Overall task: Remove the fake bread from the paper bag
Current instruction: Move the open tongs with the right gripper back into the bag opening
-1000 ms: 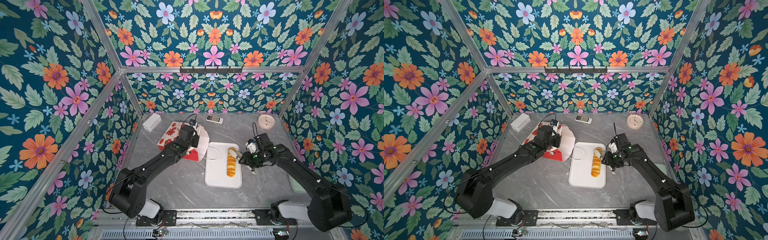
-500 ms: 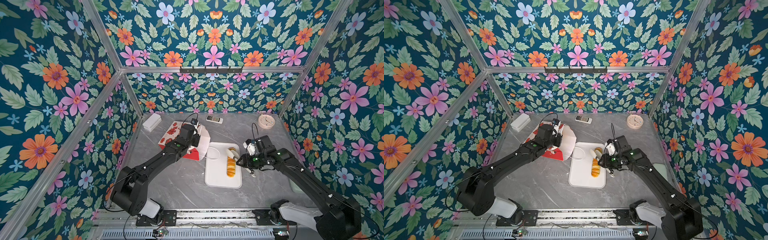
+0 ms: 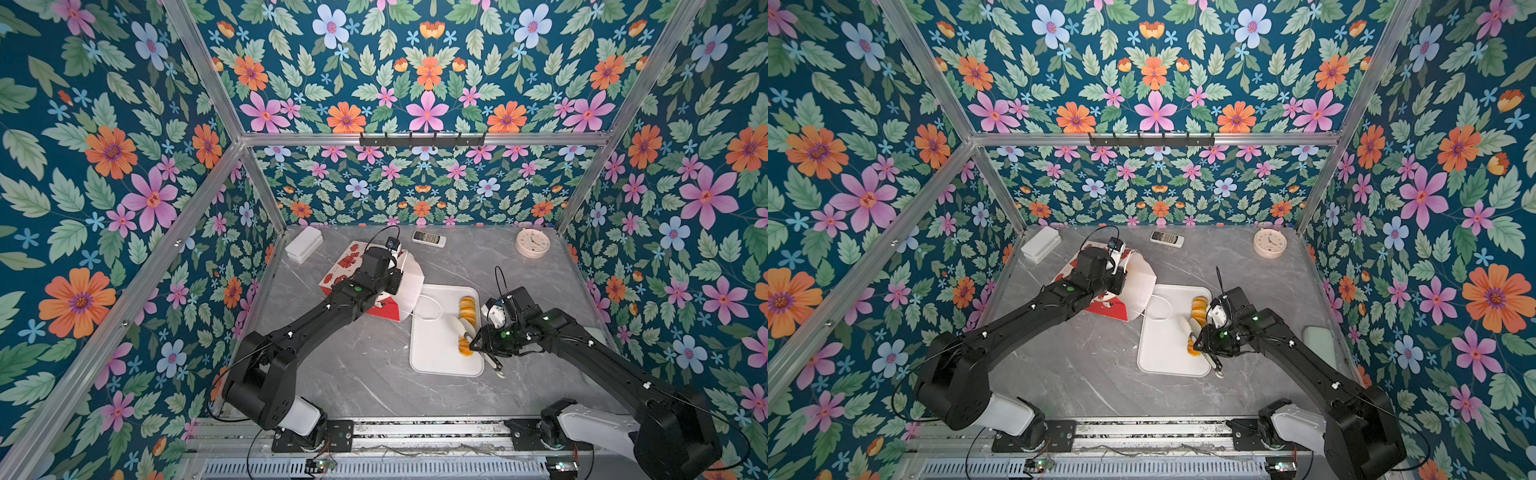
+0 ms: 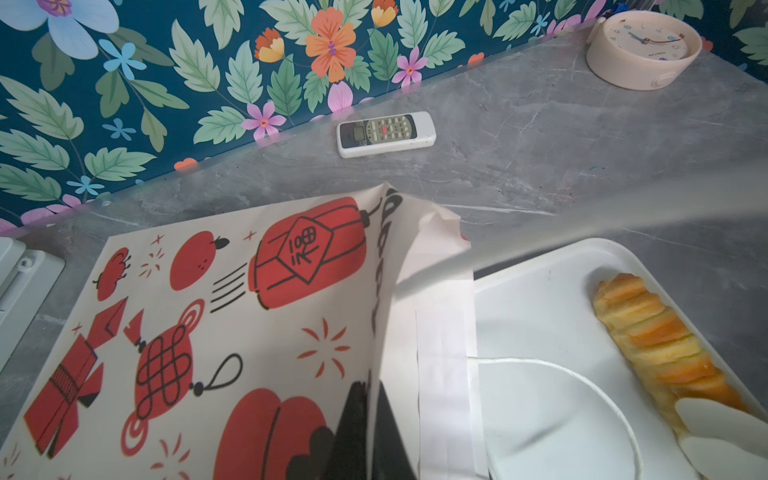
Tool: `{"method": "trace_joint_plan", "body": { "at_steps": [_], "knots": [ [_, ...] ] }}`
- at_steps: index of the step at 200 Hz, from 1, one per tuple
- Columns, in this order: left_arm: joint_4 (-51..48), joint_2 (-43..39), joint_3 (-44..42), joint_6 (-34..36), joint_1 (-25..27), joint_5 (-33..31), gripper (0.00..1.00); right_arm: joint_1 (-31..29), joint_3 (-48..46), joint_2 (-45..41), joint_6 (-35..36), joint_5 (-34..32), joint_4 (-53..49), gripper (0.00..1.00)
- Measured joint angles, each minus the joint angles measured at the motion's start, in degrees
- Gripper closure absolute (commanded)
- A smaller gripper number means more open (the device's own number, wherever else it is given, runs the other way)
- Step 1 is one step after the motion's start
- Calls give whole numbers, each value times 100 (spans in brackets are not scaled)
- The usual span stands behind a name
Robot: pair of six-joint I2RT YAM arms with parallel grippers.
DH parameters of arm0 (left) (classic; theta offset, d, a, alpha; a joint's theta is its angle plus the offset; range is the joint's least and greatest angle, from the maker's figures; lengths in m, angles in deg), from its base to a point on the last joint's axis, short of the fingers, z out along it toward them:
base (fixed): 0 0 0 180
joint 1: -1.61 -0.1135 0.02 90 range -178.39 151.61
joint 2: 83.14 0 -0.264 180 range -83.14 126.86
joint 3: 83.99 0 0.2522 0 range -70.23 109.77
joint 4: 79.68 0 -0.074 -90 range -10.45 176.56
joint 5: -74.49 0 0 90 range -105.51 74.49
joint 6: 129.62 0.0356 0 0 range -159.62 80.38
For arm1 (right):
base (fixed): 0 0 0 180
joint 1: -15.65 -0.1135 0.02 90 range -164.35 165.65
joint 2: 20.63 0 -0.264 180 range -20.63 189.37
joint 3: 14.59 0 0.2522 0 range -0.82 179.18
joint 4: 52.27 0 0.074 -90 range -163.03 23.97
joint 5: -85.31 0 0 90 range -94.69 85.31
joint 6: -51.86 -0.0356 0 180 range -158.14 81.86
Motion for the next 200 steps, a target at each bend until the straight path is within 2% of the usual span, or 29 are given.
{"method": "trace_joint_plan", "body": {
  "at_steps": [37, 79, 135, 200],
  "knots": [
    [-50, 0, -4, 33, 0, -4, 100, 4, 76, -238, -2, 162, 227, 53],
    [-131, -92, -52, 146, 0, 50, 100, -164, 144, -160, -295, 780, 1534, 52],
    [-225, -321, -181, 258, -2, 249, 100, -402, 490, 940, -442, 1051, 3134, 52],
    [-225, -505, -304, 299, -2, 444, 100, -688, 1082, 2081, -468, 1189, 3928, 51]
  ]
}}
